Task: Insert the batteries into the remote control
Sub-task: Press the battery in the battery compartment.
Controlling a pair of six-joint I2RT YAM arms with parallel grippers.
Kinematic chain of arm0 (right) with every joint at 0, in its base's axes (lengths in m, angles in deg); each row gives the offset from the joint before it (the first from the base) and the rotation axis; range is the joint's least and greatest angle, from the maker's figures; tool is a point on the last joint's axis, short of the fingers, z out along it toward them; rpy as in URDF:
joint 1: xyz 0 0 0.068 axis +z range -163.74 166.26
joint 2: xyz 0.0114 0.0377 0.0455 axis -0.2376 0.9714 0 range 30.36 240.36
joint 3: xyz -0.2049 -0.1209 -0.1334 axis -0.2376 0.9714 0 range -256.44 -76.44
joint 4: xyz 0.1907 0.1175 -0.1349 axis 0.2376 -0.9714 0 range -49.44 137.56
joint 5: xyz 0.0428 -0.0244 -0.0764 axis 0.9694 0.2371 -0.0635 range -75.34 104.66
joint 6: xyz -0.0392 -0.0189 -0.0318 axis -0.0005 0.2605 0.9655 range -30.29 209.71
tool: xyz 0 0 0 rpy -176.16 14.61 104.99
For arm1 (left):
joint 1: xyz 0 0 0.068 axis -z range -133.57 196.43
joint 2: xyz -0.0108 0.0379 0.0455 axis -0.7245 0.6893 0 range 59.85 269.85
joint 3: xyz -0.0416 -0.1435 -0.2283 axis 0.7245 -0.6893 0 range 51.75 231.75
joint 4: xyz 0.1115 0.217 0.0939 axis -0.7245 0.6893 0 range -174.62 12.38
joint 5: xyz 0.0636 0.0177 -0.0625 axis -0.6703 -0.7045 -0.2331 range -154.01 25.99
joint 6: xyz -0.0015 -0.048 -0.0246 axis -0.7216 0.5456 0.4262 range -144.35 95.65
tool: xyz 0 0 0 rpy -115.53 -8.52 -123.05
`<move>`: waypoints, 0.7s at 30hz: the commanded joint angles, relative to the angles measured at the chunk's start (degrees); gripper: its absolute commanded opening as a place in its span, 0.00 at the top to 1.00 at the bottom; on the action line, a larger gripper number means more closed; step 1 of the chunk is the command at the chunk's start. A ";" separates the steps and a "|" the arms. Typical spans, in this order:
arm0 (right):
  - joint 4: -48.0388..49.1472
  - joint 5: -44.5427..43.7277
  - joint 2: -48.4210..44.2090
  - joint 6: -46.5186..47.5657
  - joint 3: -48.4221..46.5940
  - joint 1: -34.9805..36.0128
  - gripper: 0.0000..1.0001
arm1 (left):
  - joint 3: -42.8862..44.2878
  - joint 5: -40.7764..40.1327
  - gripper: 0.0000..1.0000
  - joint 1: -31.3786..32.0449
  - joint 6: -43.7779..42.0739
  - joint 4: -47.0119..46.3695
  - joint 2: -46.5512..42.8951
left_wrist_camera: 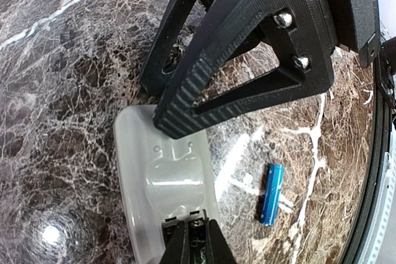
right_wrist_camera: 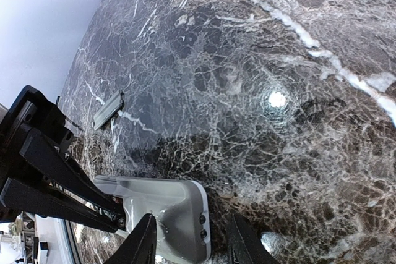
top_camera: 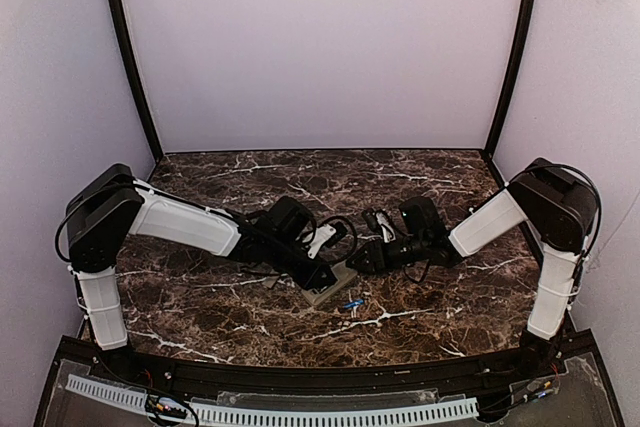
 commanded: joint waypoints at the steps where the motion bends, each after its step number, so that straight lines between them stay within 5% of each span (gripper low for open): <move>1: -8.35 -4.60 3.14 -0.40 1.56 0.39 0.61 | -3.94 -1.43 1.00 1.42 -0.56 15.97 3.53; 21: -8.02 -4.62 2.68 -0.95 1.96 0.25 0.62 | -4.33 -7.32 1.00 2.92 -1.46 22.90 3.97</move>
